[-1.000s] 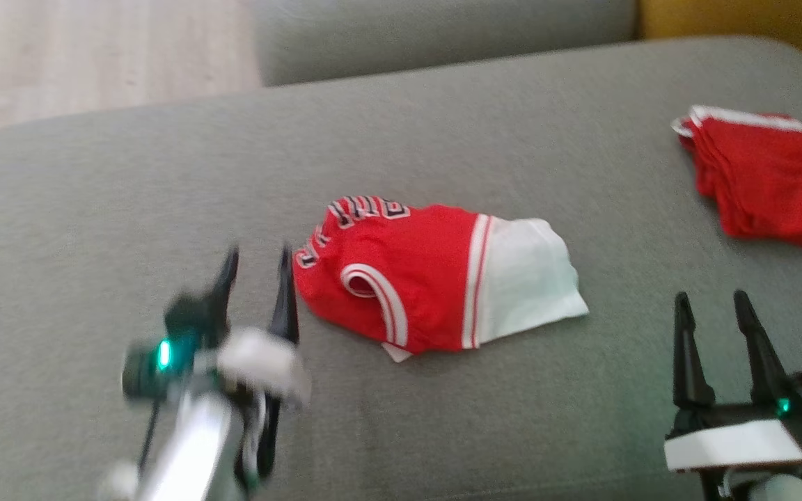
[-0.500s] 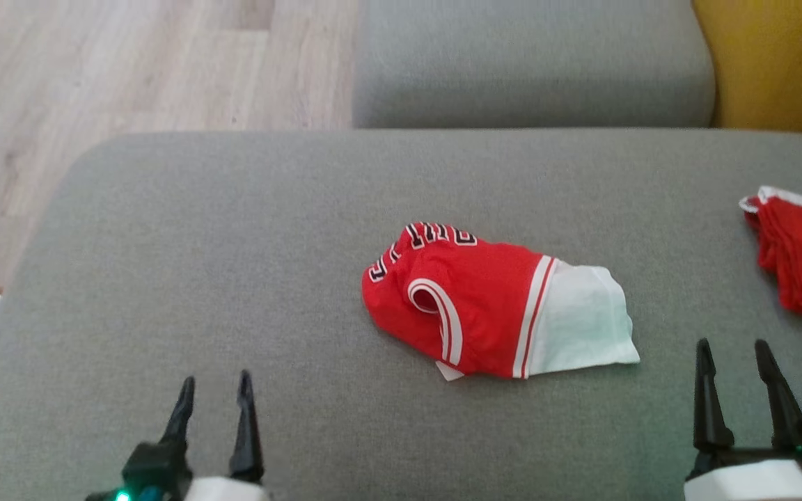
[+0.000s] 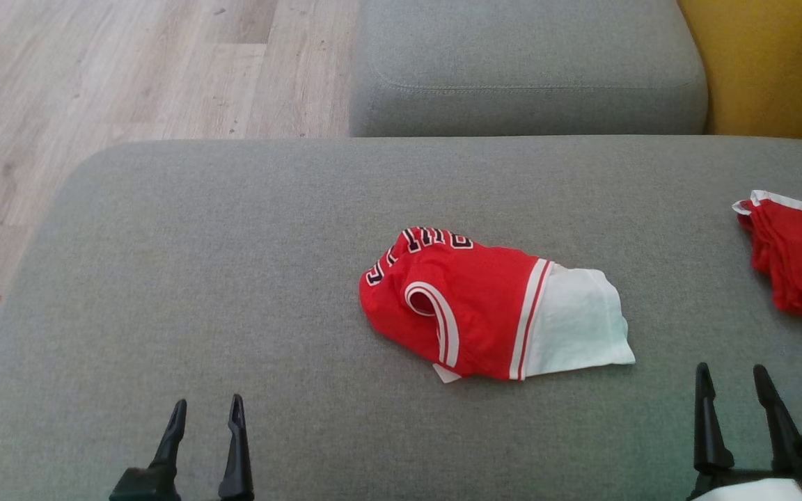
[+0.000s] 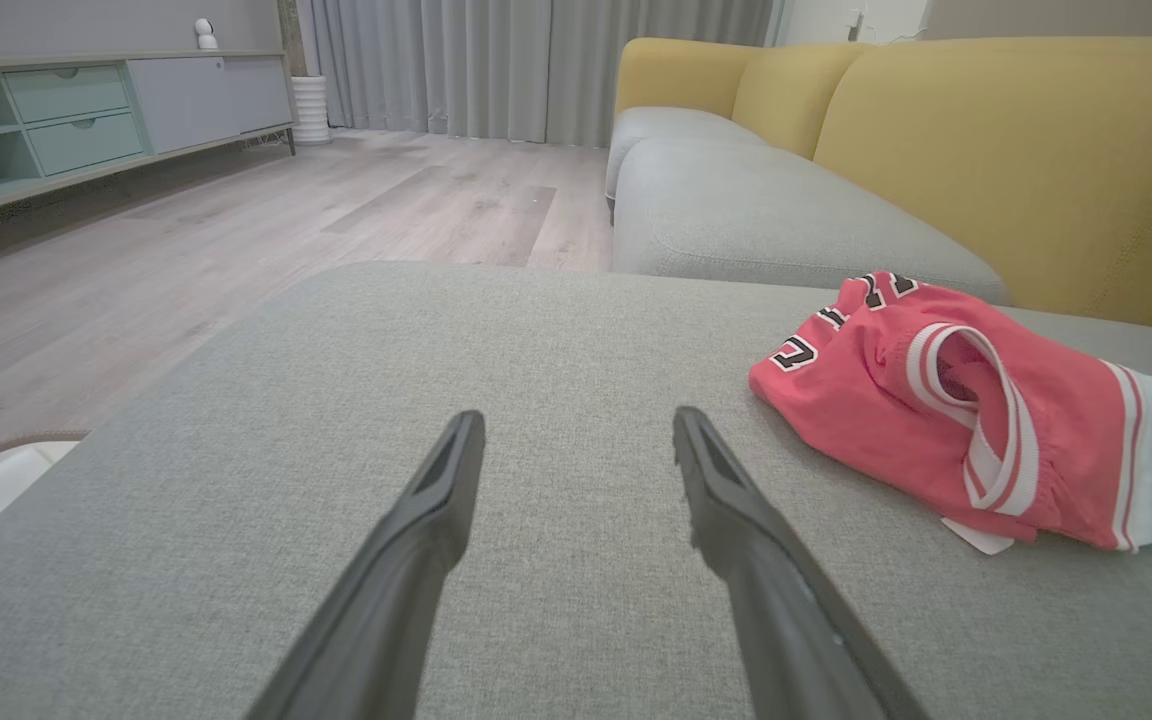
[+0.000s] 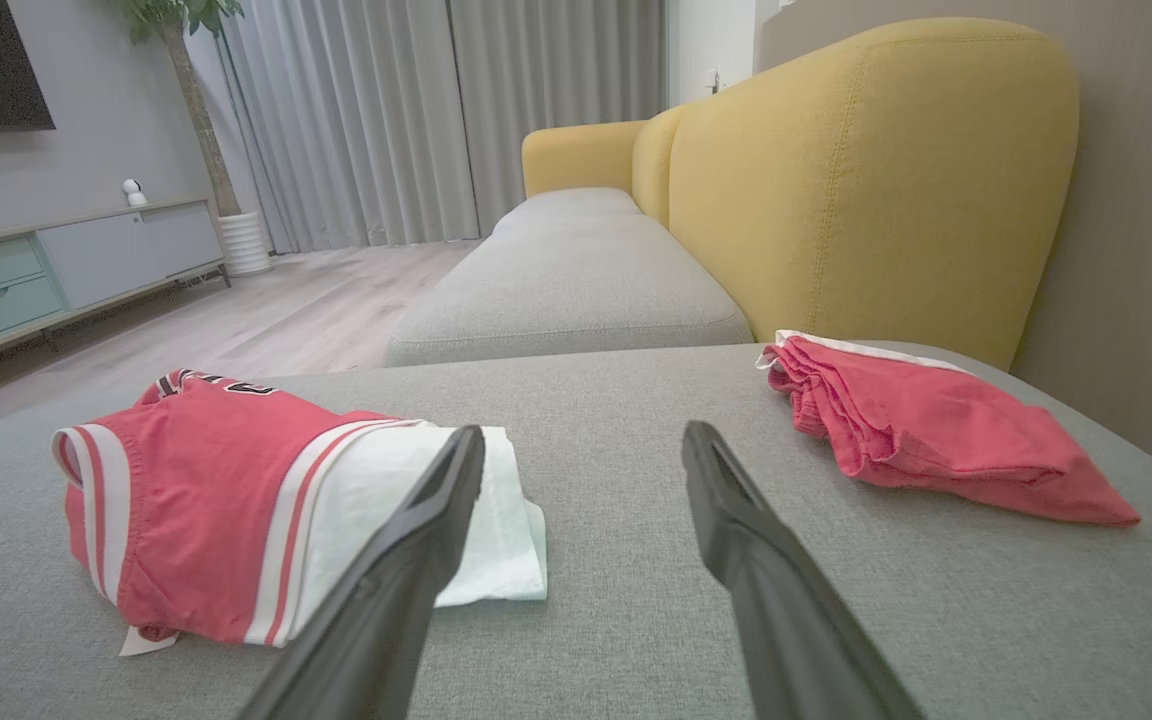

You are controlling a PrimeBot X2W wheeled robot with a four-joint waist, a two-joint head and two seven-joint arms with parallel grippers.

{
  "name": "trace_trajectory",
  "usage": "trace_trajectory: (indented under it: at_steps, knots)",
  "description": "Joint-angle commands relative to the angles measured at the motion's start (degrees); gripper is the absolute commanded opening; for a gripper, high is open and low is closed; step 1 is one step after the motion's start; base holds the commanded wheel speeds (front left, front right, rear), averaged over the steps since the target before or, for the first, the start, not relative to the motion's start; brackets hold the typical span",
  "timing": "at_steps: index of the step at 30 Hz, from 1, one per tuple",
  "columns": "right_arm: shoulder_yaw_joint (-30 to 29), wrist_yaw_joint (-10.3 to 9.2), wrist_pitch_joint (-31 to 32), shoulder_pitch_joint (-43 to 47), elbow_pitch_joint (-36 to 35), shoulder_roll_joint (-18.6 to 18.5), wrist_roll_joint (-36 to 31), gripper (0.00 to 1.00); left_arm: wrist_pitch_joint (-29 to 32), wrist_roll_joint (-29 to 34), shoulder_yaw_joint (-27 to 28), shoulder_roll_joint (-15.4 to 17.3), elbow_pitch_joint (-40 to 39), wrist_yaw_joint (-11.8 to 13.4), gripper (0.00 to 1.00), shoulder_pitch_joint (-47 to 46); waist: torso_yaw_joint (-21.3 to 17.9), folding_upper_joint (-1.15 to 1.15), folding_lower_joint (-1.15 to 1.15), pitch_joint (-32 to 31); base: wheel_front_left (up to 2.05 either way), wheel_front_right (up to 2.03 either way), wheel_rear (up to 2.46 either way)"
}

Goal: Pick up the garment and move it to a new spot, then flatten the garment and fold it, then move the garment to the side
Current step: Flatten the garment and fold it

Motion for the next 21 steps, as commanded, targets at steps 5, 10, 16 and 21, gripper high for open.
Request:
trace_trajectory:
  at_steps: [5,10,16,21]
  knots:
    - [1.58,0.39,-0.63,-1.87,-1.19,-0.58,0.09,1.00,-0.71,1.18,2.70,-0.92,-1.81,-0.90,1.00,-2.89,0.01,0.00,0.00,0.21,0.00,0.00,0.00]
    - [5.91,0.39,1.94,-5.59,-0.77,-0.58,-0.35,1.00,-0.71,1.31,2.84,-1.30,-1.98,-1.25,1.00,-3.26,0.27,0.00,0.00,0.90,0.00,0.00,0.00]
    - [21.12,0.39,14.55,-14.62,2.09,-2.79,-2.67,1.00,-0.71,1.29,2.04,-1.47,-1.68,-1.54,1.00,-4.34,1.11,0.00,0.00,2.52,0.00,0.00,0.00]
    - [29.85,0.39,20.40,-19.63,7.95,-5.02,-3.21,1.00,-0.71,0.87,0.18,-1.54,-1.11,-1.77,1.00,-6.60,3.03,0.00,0.00,4.43,0.00,0.00,0.00]
